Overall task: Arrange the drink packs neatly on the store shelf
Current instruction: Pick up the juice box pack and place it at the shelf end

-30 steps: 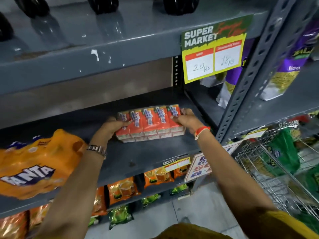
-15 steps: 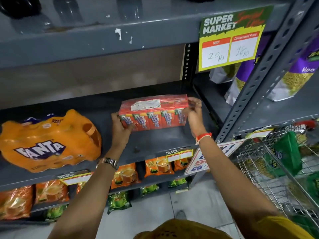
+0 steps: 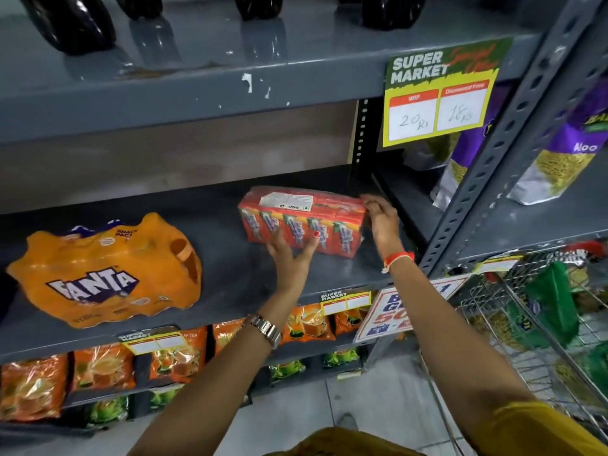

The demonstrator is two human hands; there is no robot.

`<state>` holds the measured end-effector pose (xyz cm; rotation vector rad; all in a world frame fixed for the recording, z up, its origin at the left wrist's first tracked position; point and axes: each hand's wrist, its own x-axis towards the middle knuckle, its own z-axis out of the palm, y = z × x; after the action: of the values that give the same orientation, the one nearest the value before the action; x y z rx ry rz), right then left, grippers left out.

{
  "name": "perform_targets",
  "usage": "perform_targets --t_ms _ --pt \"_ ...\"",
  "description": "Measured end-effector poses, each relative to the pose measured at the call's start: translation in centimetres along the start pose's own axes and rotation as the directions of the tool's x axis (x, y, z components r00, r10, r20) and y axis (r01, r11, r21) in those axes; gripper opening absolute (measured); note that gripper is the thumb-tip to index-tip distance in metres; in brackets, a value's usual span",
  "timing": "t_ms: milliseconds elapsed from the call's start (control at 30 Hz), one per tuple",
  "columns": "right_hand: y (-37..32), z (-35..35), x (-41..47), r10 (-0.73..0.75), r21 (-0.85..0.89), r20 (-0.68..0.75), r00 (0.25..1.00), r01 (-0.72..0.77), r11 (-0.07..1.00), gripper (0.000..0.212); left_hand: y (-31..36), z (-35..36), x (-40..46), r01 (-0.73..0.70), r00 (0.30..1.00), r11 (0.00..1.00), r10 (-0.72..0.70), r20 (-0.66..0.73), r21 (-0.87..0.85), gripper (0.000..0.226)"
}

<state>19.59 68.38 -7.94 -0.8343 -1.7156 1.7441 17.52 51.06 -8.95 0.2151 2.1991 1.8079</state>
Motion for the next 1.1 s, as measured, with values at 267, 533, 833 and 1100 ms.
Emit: perform_targets --t_ms 267,533,833,1100 --pt "3.5 2.1 -10.0 0.080 0.313 -0.141 0.987 -0.032 0.949 0.038 2.4 -3.8 5.0 0.096 0.941 0.995 -0.081 0.329 -0.032 0.040" --pt "3.3 8.6 -12.9 -0.017 0.148 0.172 0.985 -0.008 0.989 0.030 4.9 -6.5 8.2 0.095 0.993 0.988 -0.102 0.054 0.122 0.019" --pt "-0.6 4.1 -1.8 -0.016 0.202 -0.074 0.997 0.031 0.979 0.030 -2.7 -3.1 -0.1 -0.195 0.900 0.948 0.072 -0.430 -0.250 0.028" --pt "-1.8 4.9 4.8 0.209 -0.173 0.067 0.975 -0.195 0.965 0.051 -2.9 -1.7 -0.6 -0.214 0.951 0.932 0.131 -0.280 -0.293 0.071"
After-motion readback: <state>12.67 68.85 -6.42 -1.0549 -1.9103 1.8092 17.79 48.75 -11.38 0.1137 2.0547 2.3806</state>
